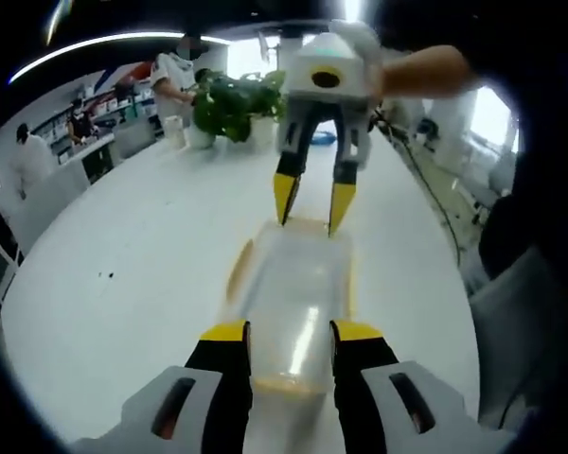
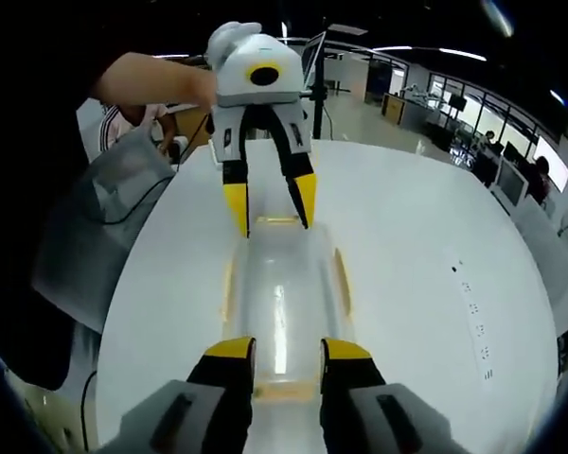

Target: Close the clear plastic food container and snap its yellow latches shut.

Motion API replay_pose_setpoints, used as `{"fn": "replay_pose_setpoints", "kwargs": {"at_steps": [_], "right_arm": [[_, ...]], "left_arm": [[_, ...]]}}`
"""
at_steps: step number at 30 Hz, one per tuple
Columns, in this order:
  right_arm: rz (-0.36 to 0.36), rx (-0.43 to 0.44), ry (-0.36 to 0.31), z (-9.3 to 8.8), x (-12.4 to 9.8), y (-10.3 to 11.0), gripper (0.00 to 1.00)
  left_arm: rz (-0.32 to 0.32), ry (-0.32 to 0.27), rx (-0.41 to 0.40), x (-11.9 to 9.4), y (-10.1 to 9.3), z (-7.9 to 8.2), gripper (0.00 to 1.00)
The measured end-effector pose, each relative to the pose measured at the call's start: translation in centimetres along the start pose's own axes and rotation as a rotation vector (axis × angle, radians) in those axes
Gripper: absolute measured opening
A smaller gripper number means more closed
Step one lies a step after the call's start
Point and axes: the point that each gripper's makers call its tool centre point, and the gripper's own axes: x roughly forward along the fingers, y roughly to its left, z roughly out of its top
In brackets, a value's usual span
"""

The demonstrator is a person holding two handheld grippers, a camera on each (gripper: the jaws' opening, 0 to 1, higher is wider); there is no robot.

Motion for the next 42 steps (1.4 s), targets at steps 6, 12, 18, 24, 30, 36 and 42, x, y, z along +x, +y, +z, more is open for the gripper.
{"fn": "replay_pose_setpoints", "kwargs": {"at_steps": [6, 12, 18, 24, 30, 36, 42], "right_arm": [[0.012, -0.022, -0.003, 1.5, 1.5, -0.4, 0.25], [0.018, -0.035, -0.019, 3.0, 2.5, -0.4, 0.25], [0.032, -0.051, -0.011, 3.1, 2.9, -0.2, 0.25], [0.034, -0.057, -0.012, 3.3, 3.3, -0.7, 0.29], [0.034, -0.067, -0.011, 3.7, 3.7, -1.4, 0.35], [0.073, -0.050, 0.007, 3.5, 4.4, -1.8, 0.42], [0.099, -0.029, 0.014, 3.4, 4.6, -2.3, 0.47]], "left_arm": [[-0.018, 0.005, 0.020, 1.5, 0.0, 0.6, 0.29], [-0.027, -0.013, 0.026, 2.3, -0.5, 1.7, 0.29], [-0.021, 0.000, 0.043, 2.8, -0.8, 1.5, 0.30], [-0.025, 0.005, 0.061, 3.2, -1.4, 1.5, 0.31], [-0.015, 0.018, 0.100, 3.1, -2.4, 1.5, 0.31], [0.010, 0.020, 0.143, 3.3, -2.9, 1.5, 0.35], [0.035, 0.031, 0.163, 3.6, -3.3, 0.8, 0.40]]}}
